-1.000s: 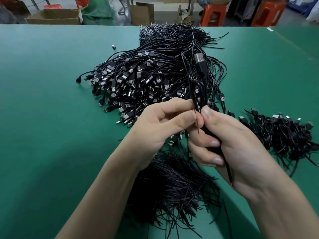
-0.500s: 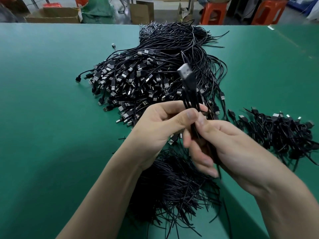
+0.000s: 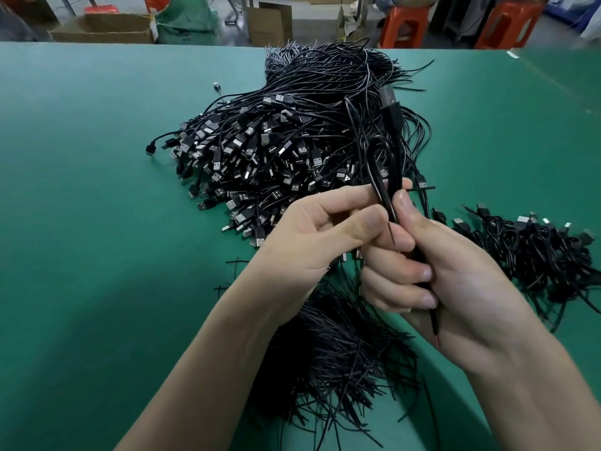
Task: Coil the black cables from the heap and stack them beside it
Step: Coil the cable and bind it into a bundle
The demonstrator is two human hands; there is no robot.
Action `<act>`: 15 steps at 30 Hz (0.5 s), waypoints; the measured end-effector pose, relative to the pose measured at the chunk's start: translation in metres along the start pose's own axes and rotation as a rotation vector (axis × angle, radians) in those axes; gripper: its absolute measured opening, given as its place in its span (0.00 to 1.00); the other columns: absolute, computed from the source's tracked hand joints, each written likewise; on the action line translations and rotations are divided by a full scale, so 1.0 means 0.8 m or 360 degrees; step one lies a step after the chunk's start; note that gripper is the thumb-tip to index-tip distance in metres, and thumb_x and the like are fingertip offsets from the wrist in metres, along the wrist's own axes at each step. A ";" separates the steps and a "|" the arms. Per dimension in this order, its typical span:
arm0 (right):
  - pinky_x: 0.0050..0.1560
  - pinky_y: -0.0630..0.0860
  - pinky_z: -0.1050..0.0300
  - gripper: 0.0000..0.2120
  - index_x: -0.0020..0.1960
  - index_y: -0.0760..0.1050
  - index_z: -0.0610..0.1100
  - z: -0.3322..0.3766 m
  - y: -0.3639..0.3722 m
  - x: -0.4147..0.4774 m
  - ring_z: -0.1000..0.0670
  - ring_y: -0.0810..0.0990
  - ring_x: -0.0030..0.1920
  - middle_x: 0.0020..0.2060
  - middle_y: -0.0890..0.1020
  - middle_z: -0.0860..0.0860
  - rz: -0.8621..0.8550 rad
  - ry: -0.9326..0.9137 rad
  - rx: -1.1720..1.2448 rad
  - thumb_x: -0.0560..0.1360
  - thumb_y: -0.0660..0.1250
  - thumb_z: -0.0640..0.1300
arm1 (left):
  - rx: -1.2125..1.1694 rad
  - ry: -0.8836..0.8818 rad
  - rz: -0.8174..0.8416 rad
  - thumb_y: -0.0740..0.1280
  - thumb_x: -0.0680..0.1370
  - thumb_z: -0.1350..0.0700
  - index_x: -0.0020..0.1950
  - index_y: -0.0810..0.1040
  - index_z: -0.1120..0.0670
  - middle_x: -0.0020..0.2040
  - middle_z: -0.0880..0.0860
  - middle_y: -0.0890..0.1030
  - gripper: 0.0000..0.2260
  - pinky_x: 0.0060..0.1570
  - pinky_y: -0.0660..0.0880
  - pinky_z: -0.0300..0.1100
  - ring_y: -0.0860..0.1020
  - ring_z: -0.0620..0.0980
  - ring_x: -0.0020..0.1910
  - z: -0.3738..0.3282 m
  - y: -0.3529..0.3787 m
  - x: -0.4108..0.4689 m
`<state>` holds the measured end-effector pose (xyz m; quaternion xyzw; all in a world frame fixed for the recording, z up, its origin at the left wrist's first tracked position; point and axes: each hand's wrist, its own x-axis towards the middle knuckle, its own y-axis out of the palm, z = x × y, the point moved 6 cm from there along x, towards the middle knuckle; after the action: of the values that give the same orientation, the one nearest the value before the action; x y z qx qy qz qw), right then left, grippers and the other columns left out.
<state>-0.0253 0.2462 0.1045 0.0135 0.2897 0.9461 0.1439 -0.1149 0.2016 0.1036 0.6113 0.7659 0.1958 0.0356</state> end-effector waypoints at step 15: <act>0.29 0.53 0.55 0.21 0.37 0.67 0.48 -0.012 0.011 -0.006 0.57 0.60 0.22 0.25 0.62 0.56 0.0321 0.0135 -0.0172 0.85 0.52 0.55 | -0.0317 -0.0154 0.0089 0.72 0.71 0.42 0.51 0.88 0.46 0.36 0.46 0.85 0.13 0.46 0.80 0.33 0.84 0.38 0.38 0.004 0.004 -0.006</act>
<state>-0.0241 0.2328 0.1015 -0.0051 0.2413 0.9698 0.0362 -0.1102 0.1985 0.1010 0.6347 0.7227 0.2421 0.1277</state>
